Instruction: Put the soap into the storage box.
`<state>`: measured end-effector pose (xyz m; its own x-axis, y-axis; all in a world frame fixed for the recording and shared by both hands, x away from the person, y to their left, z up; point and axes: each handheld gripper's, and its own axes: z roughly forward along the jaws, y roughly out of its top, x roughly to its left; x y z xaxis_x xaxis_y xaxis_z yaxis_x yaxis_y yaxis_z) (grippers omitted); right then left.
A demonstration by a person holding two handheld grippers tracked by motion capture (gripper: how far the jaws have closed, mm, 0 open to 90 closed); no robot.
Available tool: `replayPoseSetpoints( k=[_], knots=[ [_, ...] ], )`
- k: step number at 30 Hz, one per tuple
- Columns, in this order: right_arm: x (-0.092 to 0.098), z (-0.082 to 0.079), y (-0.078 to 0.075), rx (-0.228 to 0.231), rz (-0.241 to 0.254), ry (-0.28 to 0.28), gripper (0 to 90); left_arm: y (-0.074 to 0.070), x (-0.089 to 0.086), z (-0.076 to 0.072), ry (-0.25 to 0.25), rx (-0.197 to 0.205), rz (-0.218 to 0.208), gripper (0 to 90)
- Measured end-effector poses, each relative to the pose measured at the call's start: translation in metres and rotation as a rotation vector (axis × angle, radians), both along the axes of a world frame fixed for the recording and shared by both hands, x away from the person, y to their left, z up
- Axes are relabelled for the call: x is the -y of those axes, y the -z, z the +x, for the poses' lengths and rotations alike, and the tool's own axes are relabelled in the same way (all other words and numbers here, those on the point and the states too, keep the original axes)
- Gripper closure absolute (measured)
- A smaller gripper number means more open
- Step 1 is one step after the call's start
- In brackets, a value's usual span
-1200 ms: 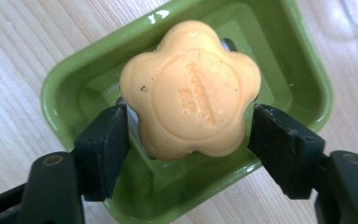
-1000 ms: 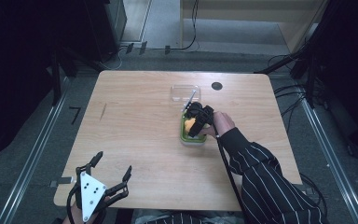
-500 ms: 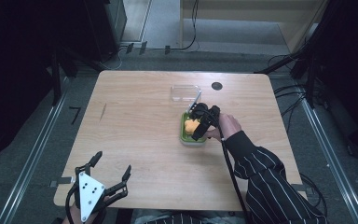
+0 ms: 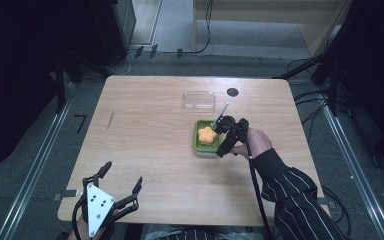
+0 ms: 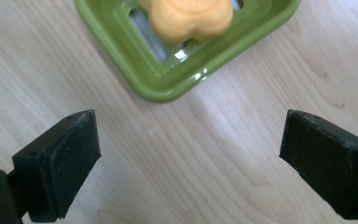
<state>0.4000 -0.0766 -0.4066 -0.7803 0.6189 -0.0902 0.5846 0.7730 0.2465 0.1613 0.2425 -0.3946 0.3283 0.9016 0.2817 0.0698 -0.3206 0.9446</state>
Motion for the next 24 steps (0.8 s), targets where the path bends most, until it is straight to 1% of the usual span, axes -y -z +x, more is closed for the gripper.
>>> replayPoseSetpoints(
  k=[1,2,4,5,6,11,16,17,24],
  knots=[
    [0.0,0.0,0.0,0.0,0.0,0.0,5.2,0.0,0.0,0.0,0.0,0.0,0.0,13.0],
    [0.003,-0.005,0.0,0.001,-0.007,0.006,5.2,0.0,0.0,0.0,0.0,0.001,0.0,13.0],
    [0.004,-0.007,0.0,0.001,-0.008,0.007,5.2,0.0,0.0,0.0,-0.001,-0.001,0.002,13.0],
    [0.005,-0.009,0.001,-0.006,-0.013,0.01,5.2,0.0,0.001,0.0,0.0,0.0,0.003,13.0],
    [0.007,-0.013,0.002,-0.005,-0.021,0.019,5.2,0.0,0.001,0.0,0.002,0.001,0.004,13.0],
    [0.011,-0.021,0.005,-0.015,-0.033,0.021,5.2,0.0,0.001,0.0,0.0,0.0,0.002,13.0],
    [0.02,-0.033,0.009,-0.022,-0.046,0.028,5.2,0.0,0.001,0.001,0.0,0.0,0.002,13.0],
    [0.02,-0.033,0.009,-0.022,-0.046,0.028,5.2,0.0,0.001,0.001,0.0,0.0,0.002,13.0],
    [0.035,-0.049,0.02,-0.042,-0.063,0.053,5.2,0.0,0.001,0.001,0.002,0.001,0.003,13.0]
  ],
)
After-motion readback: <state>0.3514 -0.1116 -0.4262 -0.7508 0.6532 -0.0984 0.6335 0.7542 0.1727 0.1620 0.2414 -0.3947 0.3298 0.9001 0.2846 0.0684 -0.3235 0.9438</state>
